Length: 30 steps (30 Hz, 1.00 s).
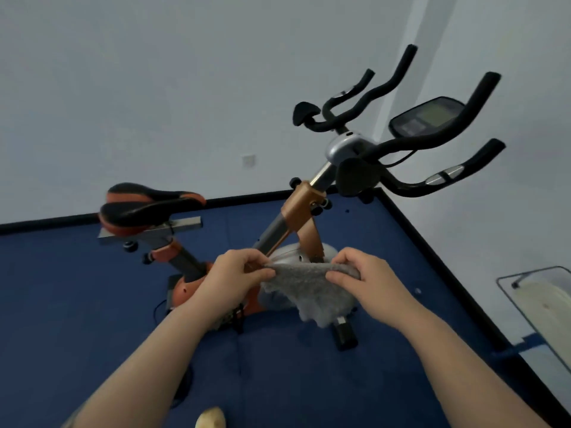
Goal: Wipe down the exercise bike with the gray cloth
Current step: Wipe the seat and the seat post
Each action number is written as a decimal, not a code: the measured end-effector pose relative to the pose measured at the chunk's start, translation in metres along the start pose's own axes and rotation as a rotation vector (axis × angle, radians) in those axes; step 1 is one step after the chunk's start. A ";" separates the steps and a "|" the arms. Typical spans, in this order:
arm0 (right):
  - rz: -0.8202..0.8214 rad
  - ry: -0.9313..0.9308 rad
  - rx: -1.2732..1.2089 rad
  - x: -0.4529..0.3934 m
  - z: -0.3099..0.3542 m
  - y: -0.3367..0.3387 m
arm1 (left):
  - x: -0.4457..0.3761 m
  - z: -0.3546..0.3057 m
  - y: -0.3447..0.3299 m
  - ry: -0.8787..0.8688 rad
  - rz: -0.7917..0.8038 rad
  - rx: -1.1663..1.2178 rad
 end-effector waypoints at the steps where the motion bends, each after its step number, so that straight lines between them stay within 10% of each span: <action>1: 0.005 0.006 -0.005 -0.005 0.007 -0.010 | 0.006 0.010 0.009 0.016 -0.024 0.009; 30: -0.185 -0.158 -0.139 -0.175 0.126 -0.203 | 0.012 0.222 0.206 0.211 -0.030 0.042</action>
Point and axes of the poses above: each hand's wrist, its own x-axis away from the middle knuckle, its own y-axis out of the back of the hand, z = x × y, the point moved 7 cm from there along -x, towards the middle knuckle, and after that the axes turned 4 degrees about z, right-handed, at the moved point
